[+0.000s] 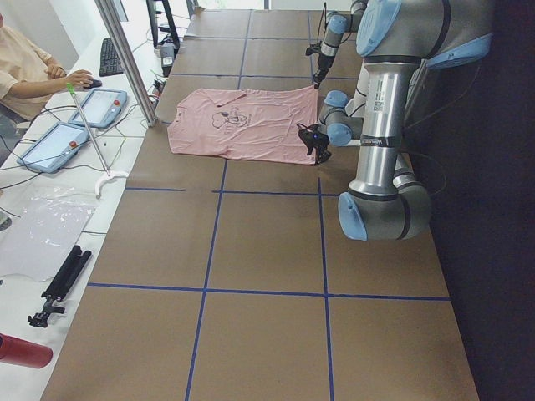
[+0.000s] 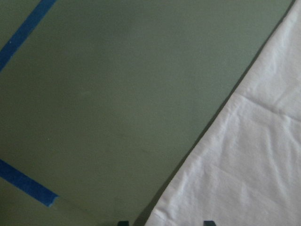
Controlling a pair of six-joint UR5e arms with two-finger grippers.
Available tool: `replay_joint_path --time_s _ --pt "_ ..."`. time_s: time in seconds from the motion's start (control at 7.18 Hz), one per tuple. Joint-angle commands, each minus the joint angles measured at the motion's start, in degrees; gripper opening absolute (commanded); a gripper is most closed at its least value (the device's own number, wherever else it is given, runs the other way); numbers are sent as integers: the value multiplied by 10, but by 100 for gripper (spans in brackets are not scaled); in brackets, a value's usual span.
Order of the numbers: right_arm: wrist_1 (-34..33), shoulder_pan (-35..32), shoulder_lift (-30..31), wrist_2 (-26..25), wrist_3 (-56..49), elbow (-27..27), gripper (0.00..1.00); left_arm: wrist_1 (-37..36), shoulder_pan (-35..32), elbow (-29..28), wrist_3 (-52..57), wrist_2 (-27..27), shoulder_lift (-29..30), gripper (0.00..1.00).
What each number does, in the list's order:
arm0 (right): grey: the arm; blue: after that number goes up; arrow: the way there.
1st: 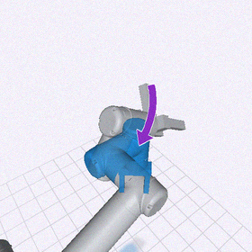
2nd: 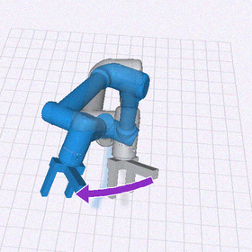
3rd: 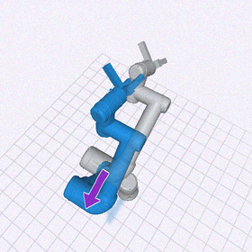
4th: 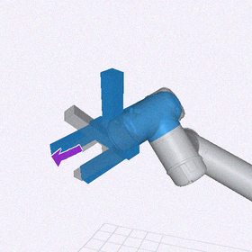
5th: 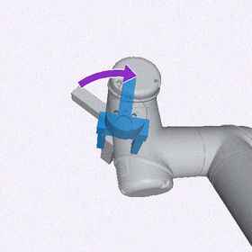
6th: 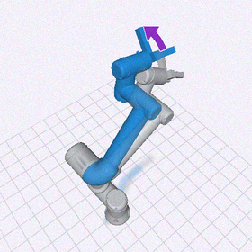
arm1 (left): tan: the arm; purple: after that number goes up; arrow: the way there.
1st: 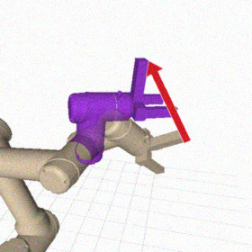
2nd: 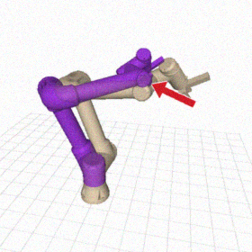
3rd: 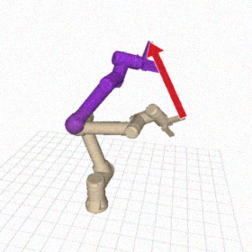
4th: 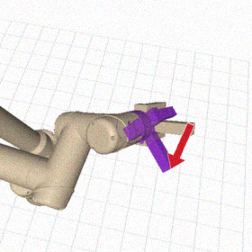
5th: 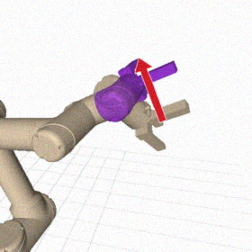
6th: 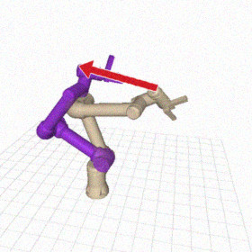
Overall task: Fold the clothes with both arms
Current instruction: 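Grasp the hem corners with both grippers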
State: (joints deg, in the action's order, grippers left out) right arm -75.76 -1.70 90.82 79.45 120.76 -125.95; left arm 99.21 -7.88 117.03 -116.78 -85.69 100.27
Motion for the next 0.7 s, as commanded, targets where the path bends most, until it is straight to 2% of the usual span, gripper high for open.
replay_joint_path --time_s 0.0,0.42,0.56 --pt "0 0 1 0 0 0 0 0 0 0 0 -1 0 0" --pt "0 0 0 1 0 -1 0 -2 0 12 1 -1 -1 0" --pt "0 -1 1 1 0 -1 0 -1 1 10 2 0 -10 84"
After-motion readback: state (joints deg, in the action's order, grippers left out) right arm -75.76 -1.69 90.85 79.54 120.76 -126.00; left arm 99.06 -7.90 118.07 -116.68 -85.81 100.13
